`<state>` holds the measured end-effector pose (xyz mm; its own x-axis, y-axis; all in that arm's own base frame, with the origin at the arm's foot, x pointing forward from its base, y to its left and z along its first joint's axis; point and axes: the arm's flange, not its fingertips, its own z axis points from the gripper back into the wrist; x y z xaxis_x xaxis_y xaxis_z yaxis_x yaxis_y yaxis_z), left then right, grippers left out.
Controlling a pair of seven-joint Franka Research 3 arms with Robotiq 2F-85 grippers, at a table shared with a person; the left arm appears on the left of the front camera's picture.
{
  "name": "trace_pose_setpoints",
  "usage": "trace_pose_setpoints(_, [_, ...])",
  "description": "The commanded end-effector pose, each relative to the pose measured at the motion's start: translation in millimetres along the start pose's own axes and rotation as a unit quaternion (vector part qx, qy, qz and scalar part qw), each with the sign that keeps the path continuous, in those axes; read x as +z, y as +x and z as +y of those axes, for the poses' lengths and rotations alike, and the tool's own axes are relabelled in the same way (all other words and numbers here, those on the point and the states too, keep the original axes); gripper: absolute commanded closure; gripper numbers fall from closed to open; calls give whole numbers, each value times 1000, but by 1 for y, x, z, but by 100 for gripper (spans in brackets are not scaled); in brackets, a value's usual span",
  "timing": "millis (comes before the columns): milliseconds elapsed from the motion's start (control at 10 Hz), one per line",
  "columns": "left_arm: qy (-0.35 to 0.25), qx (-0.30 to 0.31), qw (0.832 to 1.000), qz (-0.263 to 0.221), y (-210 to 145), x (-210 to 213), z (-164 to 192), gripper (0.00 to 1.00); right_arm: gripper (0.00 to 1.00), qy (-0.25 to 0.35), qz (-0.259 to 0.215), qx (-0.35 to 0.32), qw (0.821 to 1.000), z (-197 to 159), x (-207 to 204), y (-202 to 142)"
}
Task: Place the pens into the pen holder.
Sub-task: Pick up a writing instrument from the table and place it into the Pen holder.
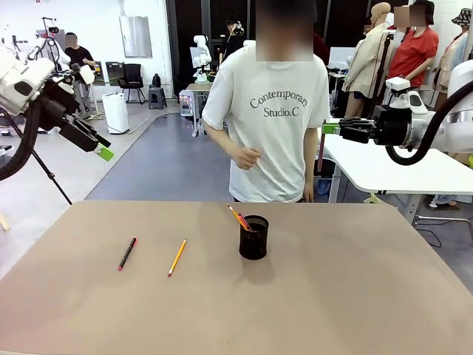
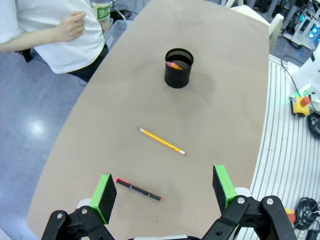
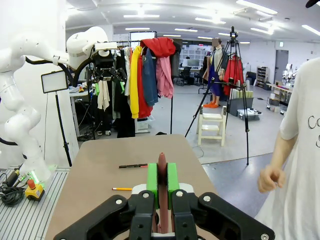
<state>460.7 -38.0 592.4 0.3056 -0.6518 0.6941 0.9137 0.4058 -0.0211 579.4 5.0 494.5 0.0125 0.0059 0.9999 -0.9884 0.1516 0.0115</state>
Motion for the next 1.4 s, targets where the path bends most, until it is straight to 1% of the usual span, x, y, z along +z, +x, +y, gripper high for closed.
trace_pose_setpoints(0, [0, -2, 1000, -2, 0, 1, 0, 0, 100, 0, 0, 0, 1000, 0, 0, 0])
trace_pose_setpoints(100, [0, -2, 1000, -2, 0, 1, 0, 0, 100, 17, -10, 16, 1000, 6, -16, -10])
trace_pose_setpoints(300, [0, -2, 1000, -2, 0, 1, 0, 0, 100, 64, -30, 16, 997, 14, -46, -22])
trace_pose_setpoints(400, [0, -2, 1000, -2, 0, 1, 0, 0, 100, 77, -43, 20, 996, 18, -61, -28])
trace_pose_setpoints(600, [0, -2, 1000, -2, 0, 1, 0, 0, 100, 110, -37, 9, 993, 24, -88, -51])
trace_pose_setpoints(700, [0, -2, 1000, -2, 0, 1, 0, 0, 100, 117, -26, 20, 993, 23, -96, -69])
trace_pose_setpoints(800, [0, -2, 1000, -2, 0, 1, 0, 0, 100, 126, -30, 24, 991, 23, -100, -81])
trace_pose_setpoints(1000, [0, -2, 1000, -2, 0, 1, 0, 0, 100, 130, -45, 25, 990, 23, -105, -103])
trace_pose_setpoints(1100, [0, -2, 1000, -2, 0, 1, 0, 0, 100, 145, -46, 33, 988, 22, -107, -112])
trace_pose_setpoints(1200, [0, -2, 1000, -2, 0, 1, 0, 0, 100, 138, -51, 31, 989, 24, -110, -121])
trace_pose_setpoints(1300, [0, -2, 1000, -2, 0, 1, 0, 0, 100, 142, -71, 57, 986, 18, -112, -124])
